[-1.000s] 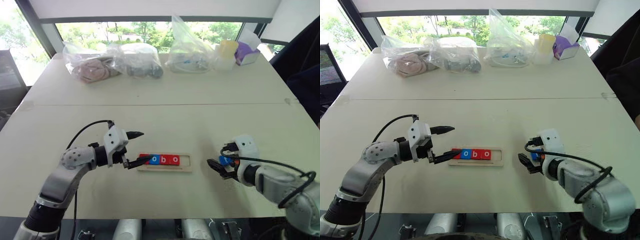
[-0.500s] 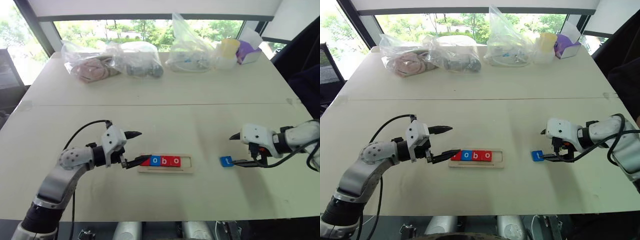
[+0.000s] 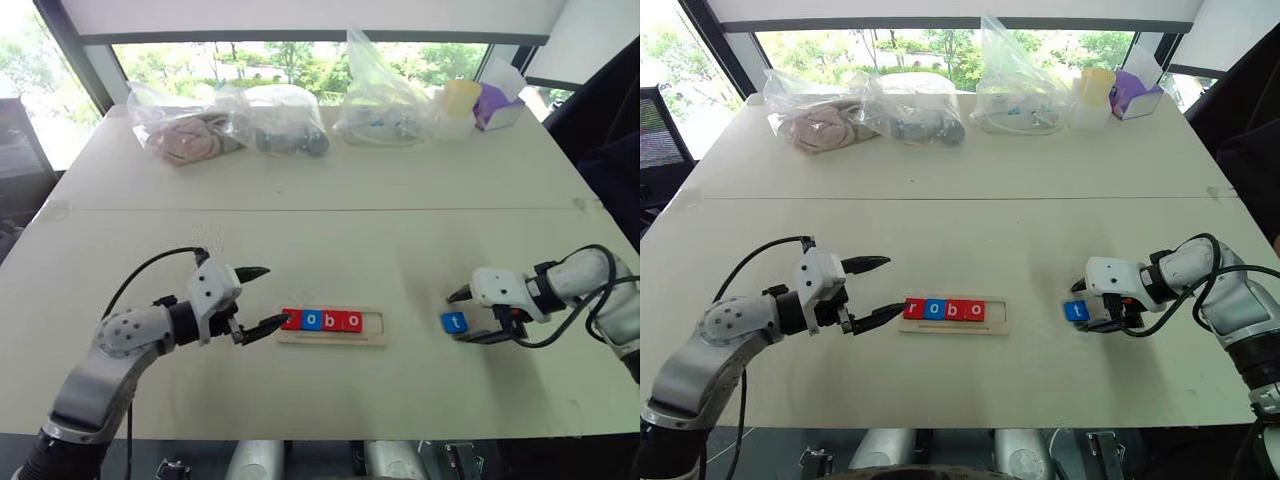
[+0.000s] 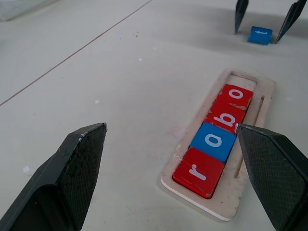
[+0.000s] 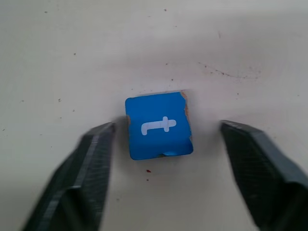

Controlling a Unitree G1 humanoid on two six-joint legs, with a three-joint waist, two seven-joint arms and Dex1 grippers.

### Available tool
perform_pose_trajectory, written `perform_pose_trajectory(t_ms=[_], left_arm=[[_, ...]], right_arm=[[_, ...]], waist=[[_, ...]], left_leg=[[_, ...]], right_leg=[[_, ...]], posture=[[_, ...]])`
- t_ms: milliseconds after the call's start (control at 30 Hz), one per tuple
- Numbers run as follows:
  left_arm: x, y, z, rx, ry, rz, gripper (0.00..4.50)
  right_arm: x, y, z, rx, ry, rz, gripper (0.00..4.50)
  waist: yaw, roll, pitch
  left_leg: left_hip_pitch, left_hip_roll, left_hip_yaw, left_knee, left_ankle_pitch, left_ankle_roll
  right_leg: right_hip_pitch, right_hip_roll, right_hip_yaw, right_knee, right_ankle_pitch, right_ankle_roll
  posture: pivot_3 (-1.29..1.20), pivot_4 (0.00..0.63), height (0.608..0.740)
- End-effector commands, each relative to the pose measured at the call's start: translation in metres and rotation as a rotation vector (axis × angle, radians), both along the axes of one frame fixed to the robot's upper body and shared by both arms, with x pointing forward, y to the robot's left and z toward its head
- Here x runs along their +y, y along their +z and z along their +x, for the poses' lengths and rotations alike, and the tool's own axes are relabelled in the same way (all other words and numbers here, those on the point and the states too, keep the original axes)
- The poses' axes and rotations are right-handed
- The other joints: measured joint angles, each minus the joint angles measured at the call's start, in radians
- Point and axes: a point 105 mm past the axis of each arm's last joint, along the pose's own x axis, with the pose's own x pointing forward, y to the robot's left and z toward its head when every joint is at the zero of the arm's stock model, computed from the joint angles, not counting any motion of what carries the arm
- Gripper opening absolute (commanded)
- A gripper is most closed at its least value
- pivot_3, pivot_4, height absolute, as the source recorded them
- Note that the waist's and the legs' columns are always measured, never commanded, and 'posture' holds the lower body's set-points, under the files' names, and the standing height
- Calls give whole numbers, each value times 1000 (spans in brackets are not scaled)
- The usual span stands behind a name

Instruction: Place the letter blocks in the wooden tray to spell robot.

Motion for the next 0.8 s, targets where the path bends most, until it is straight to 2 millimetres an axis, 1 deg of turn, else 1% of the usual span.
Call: perform_pose_trajectory(t_ms=[33, 67, 133, 200, 233, 367, 400, 500, 600, 700, 800], left_arm=[[0, 12, -1, -43, -8, 5, 4500], [0, 12, -1, -43, -9, 6, 4500], [1, 12, 0, -42, -9, 8, 4500], [1, 13, 0, -41, -10, 10, 4500], [1, 13, 0, -41, -10, 10, 4500], [1, 14, 1, -40, -12, 12, 4500], [0, 14, 1, -41, -12, 12, 4500], [0, 15, 2, -44, -10, 9, 4500], [0, 15, 1, -44, -8, 8, 4500], [1, 14, -1, -41, -3, 8, 4500], [1, 14, -1, -40, 0, 7, 4500]], right_arm=[[7, -4, -1, 12, -12, 27, 1549], [9, -4, -1, 12, -12, 36, 1119], [15, -1, -1, -4, -5, 51, 1122], [31, 8, 1, -41, 18, 92, 1122], [35, 10, 1, -49, 24, 103, 1122], [74, 26, -8, -46, 83, 194, 1122], [80, 28, -10, -44, 87, 205, 1122], [92, 23, -11, -34, 72, 214, 1122], [100, 16, -11, -30, 61, 208, 1122], [109, 14, -14, -17, 57, 233, 1122], [114, 12, -15, -17, 58, 233, 1122]], waist=[[0, -1, 0], [-1, -1, -1], [-2, -1, -1], [-4, -1, -1], [-3, -1, -1], [0, 1, 0], [0, 1, 0], [3, 0, 0], [3, 0, 0], [2, 0, 0], [2, 0, 0]], left_leg=[[0, 0, 0, 0, 0, 0], [0, 0, 0, 0, 0, 0], [0, 1, 0, 0, 0, 0], [1, 1, 0, 0, 0, 0], [1, 2, 0, 0, 0, 0], [0, 2, -1, 0, 0, 0], [0, 2, -1, 0, 0, 0], [-1, 1, -1, 0, 0, 0], [-1, 0, -1, 1, 0, 0], [-1, 0, 0, 1, 0, 0], [-1, 0, -1, 1, 0, 0]], right_leg=[[0, 0, 0, 0, 0, 0], [0, 0, 0, 0, 0, -1], [0, 0, 0, 0, 1, -1], [0, 1, 0, 0, 1, -1], [0, 1, 0, 0, 1, -1], [-1, 1, 0, 2, 2, 0], [-1, 1, 0, 2, 2, 0], [-1, 1, 0, 1, 2, 0], [-1, 1, 0, 1, 1, 0], [-1, 1, 0, 1, 1, 0], [-2, 1, 0, 1, 1, 0]], posture=[[0, 150, 740], [0, 150, 740], [0, 150, 740], [0, 150, 740], [0, 150, 740], [0, 150, 740], [0, 150, 740], [0, 150, 740], [0, 150, 740], [0, 150, 740], [0, 150, 740]])
